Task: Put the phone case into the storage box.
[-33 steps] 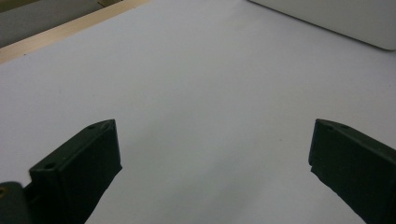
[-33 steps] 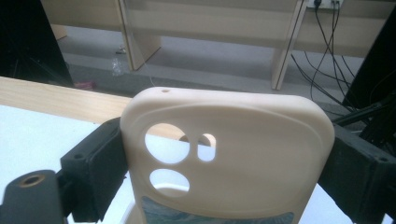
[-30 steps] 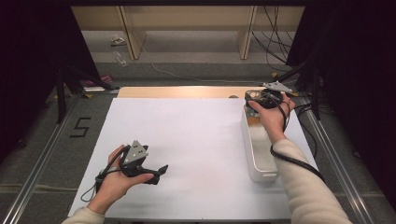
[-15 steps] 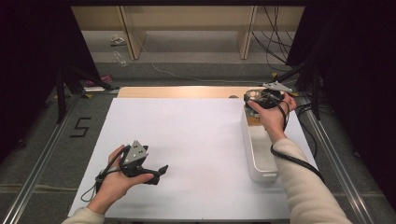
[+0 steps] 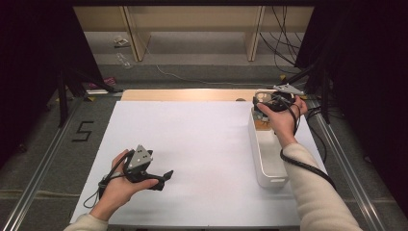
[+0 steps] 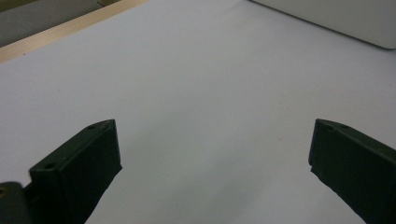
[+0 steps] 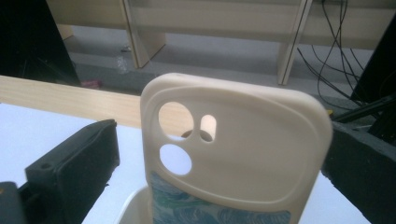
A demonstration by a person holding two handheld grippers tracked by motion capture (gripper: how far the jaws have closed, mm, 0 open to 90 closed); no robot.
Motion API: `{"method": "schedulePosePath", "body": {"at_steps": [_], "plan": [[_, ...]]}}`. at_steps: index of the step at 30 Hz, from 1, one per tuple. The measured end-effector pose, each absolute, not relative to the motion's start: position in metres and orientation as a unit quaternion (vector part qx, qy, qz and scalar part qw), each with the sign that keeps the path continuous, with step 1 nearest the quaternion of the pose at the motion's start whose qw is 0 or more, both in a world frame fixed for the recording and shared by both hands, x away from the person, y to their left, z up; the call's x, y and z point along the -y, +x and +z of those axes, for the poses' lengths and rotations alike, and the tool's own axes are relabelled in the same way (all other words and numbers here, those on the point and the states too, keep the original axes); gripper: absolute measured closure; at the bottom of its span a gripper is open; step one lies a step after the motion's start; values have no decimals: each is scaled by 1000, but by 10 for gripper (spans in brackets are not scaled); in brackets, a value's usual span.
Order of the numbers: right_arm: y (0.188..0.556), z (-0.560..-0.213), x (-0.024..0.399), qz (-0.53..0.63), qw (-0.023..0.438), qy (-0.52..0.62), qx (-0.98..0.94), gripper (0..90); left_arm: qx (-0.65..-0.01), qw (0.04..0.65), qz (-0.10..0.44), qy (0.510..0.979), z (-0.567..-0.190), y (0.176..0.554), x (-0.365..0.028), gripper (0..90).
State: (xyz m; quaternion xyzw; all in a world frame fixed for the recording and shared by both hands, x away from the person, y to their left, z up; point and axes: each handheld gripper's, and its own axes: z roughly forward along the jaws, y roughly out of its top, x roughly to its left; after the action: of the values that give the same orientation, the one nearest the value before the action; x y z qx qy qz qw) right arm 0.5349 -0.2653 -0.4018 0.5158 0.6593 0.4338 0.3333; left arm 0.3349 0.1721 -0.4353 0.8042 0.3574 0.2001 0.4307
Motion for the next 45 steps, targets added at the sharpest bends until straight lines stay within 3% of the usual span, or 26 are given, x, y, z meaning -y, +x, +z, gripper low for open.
{"method": "schedulePosePath", "body": {"at_steps": [45], "plan": [[462,-392,288,465,319,477,-674,22,-362,437,197,799,-434,335,-173,29]]}}
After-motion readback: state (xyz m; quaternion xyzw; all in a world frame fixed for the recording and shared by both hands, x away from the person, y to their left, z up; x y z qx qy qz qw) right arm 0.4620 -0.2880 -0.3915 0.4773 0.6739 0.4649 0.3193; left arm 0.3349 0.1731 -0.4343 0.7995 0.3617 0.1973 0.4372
